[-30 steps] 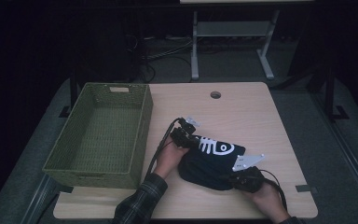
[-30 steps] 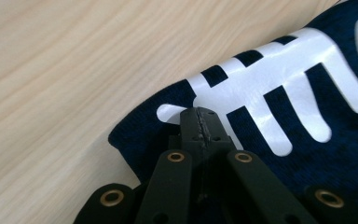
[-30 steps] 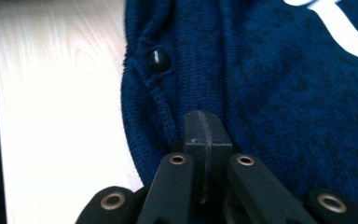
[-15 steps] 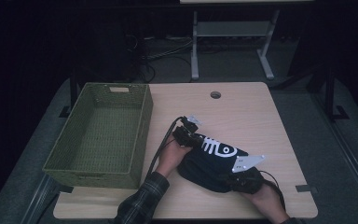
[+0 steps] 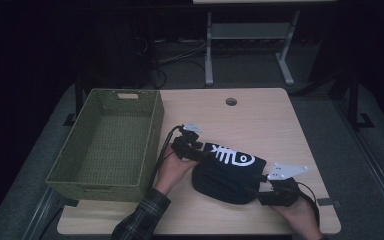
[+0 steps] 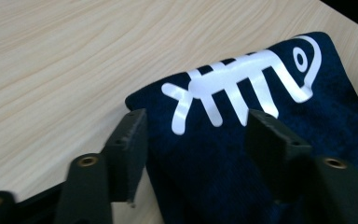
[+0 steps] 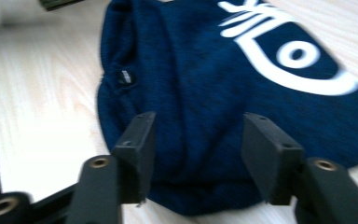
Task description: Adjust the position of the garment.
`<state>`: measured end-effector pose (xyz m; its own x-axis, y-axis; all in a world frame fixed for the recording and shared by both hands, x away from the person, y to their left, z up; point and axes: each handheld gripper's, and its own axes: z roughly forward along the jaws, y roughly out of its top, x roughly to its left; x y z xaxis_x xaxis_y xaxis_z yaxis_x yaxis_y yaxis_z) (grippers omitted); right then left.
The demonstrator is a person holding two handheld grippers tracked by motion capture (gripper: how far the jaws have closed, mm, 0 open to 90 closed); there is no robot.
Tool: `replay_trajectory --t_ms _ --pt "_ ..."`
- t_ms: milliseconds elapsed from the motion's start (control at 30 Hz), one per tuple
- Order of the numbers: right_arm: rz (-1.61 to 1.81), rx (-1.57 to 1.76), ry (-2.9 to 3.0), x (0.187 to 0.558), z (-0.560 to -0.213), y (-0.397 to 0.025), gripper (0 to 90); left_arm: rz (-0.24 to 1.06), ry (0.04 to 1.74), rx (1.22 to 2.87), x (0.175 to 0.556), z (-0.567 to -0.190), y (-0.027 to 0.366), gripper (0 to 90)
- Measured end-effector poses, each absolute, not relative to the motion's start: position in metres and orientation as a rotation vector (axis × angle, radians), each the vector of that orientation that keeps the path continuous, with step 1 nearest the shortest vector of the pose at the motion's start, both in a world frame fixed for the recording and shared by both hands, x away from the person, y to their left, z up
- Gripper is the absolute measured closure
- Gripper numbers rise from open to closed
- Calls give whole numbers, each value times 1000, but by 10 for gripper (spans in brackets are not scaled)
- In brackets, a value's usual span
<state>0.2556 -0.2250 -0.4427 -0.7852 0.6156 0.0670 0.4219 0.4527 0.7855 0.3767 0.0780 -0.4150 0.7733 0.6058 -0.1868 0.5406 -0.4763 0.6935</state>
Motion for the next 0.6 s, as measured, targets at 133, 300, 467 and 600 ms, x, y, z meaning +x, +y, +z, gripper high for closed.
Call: replay_trajectory --t_ms 133,300,467,600 --pt "1251 956 2414 252 -440 -240 361 117 848 2184 368 -414 82 289" --pt "1206 1023 2373 250 -446 -255 254 126 856 2198 360 -421 86 220" --pt "1126 1095 2342 250 -457 -267 144 111 873 2204 361 -428 86 181" --pt "1101 1167 2320 253 -466 -278 95 117 868 2216 361 -432 82 177"
